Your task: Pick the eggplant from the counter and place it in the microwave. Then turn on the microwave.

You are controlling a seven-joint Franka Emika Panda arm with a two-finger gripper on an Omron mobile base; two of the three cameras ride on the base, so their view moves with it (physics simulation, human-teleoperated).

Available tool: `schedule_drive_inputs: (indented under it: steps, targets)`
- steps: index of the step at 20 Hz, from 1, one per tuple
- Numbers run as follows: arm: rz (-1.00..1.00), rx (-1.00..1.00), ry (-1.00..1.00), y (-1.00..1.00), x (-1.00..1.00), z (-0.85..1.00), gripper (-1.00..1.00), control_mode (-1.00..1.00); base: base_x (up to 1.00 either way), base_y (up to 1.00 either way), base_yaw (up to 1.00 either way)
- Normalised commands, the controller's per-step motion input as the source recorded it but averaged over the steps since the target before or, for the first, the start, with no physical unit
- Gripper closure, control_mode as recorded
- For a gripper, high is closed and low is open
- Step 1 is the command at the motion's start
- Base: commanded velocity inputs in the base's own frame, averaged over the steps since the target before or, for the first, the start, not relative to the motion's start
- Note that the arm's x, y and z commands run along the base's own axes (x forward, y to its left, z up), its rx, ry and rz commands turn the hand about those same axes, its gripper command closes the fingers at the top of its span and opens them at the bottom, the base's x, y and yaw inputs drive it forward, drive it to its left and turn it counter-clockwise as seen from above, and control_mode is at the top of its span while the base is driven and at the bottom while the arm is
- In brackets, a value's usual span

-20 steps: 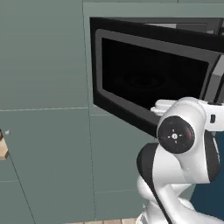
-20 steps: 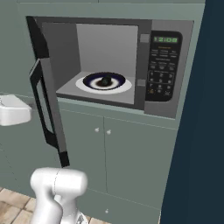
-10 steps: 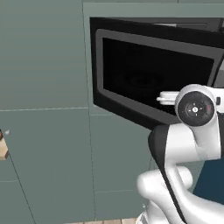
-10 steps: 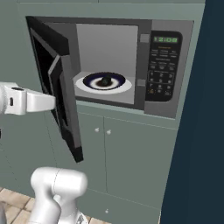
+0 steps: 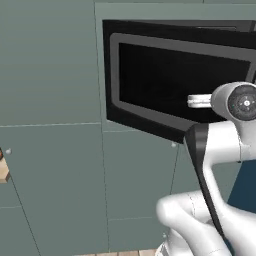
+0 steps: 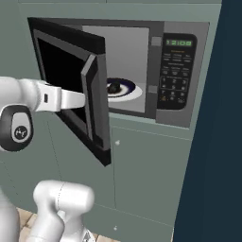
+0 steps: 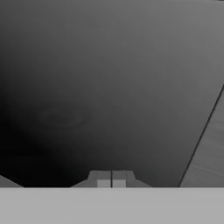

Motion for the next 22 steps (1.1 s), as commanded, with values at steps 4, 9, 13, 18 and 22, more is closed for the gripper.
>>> schedule_drive_inputs:
  steps: [4, 9, 13, 18, 22]
  targets:
    - [0.12, 0.02, 0.00, -0.26, 0.44, 0.00, 1.00, -1.00, 0.00, 0.00, 0.00]
    - [0.12, 0.01, 0.00, -0.19, 0.39, 0.00, 1.00, -1.00, 0.00, 0.00, 0.00]
    - [0.11, 0.00, 0.00, -0.14, 0.36, 0.00, 1.00, -1.00, 0.00, 0.00, 0.00]
    - [0.10, 0.00, 0.00, -0.10, 0.34, 0.00, 1.00, -1.00, 0.00, 0.00, 0.00]
    - [0.09, 0.00, 0.00, -0.06, 0.34, 0.00, 1.00, -1.00, 0.00, 0.00, 0.00]
